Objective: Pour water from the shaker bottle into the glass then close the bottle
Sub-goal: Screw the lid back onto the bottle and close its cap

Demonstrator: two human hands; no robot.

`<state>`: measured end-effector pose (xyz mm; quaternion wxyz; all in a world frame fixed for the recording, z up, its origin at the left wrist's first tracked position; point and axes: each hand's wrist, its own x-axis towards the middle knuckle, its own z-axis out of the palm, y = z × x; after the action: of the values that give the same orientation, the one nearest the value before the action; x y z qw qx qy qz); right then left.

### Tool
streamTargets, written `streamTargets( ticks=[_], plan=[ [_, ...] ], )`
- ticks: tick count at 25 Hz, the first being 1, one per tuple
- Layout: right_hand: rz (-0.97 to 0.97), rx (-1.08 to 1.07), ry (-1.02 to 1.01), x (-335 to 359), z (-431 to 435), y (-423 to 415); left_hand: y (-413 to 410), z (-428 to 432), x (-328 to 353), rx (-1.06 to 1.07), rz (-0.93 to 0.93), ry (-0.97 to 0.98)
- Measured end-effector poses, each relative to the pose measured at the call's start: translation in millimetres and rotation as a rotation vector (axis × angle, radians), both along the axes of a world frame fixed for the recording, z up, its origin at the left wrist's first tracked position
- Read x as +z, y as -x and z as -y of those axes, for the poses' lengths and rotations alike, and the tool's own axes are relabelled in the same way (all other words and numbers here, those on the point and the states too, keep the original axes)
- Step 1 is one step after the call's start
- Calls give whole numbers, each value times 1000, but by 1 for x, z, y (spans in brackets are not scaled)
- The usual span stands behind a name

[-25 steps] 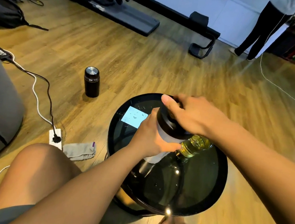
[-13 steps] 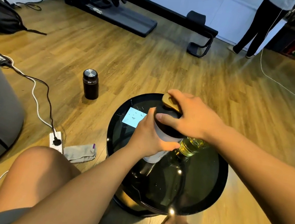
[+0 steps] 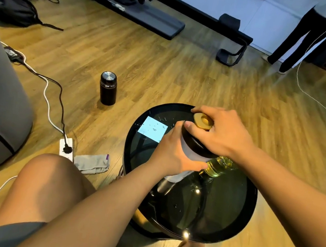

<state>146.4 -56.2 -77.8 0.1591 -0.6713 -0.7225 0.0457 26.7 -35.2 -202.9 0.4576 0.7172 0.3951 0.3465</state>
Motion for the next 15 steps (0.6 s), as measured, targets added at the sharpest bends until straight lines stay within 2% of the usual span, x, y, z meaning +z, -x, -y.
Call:
streamTargets(
  ticks=[3, 6, 9, 13, 15],
  plan=[
    [-11, -90, -43, -2, 1, 4, -2, 0, -2, 10, 18, -4],
    [3, -63, -28, -1, 1, 3, -2, 2, -3, 18, 26, 10],
    [57, -274, -62, -8, -3, 9, -3, 1, -1, 14, 30, 50],
    [50, -177, -51, -4, 0, 10, -1, 1, -1, -12, 47, 71],
    [83, -285, -48, -4, -4, 11, -1, 0, 1, -11, 37, 93]
  ],
)
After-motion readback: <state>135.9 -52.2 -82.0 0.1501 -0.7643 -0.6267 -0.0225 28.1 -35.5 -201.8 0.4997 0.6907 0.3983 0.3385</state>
